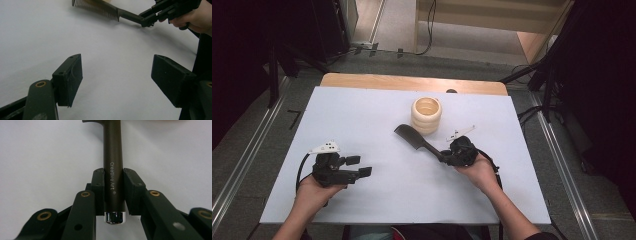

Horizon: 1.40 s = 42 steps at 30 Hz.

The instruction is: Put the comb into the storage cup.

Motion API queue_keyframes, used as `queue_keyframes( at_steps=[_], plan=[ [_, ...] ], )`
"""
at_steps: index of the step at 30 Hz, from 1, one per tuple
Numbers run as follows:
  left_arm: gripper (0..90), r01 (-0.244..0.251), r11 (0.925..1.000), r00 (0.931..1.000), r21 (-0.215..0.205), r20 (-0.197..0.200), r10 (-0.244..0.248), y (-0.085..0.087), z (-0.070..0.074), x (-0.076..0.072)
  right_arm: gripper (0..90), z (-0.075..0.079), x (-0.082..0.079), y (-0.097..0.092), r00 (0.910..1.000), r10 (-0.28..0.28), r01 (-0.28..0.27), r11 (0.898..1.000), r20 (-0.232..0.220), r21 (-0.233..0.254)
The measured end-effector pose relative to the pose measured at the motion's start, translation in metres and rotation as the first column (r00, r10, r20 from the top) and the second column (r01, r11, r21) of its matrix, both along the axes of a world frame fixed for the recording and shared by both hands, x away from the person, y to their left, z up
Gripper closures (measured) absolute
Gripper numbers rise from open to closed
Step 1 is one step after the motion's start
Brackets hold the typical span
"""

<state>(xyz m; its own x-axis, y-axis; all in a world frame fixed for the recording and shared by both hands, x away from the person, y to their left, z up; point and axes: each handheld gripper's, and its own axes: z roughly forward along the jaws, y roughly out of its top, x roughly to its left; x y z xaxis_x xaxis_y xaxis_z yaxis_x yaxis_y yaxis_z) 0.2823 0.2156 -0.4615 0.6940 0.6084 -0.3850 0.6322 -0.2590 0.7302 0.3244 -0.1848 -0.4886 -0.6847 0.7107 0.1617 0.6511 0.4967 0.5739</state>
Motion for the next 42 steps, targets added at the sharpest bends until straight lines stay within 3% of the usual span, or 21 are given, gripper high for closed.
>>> queue_keyframes(
  at_steps=[7, 16, 21, 30, 42],
  plan=[
    [25.4, -0.034, 0.9994, 0.9994, 0.000, -0.012, 0.034, -0.007, 0.001, 0.003, 70.5, 0.012, -0.003, 0.004, 0.9999, -0.005, 0.004, 0.997, 0.015, 0.075],
    [25.9, -0.053, 0.9985, 0.9978, -0.012, -0.039, 0.053, -0.018, 0.008, 0.009, 70.4, 0.026, -0.003, 0.021, 0.9986, -0.002, -0.005, 0.992, 0.053, 0.125],
    [26.0, -0.065, 0.9977, 0.9963, -0.017, -0.058, 0.064, -0.025, 0.009, 0.014, 70.4, 0.030, -0.002, 0.030, 0.9977, -0.009, 0.000, 0.991, 0.067, 0.137],
    [26.0, -0.104, 0.9941, 0.9937, -0.031, -0.045, 0.102, -0.037, 0.015, 0.022, 70.5, 0.033, -0.001, 0.046, 0.9955, -0.032, 0.017, 0.986, 0.089, 0.169],
    [26.1, -0.173, 0.9829, 0.9835, -0.062, -0.063, 0.170, -0.047, 0.018, 0.033, 70.4, 0.031, -0.002, 0.062, 0.9912, -0.071, 0.048, 0.979, 0.111, 0.196]
  ],
)
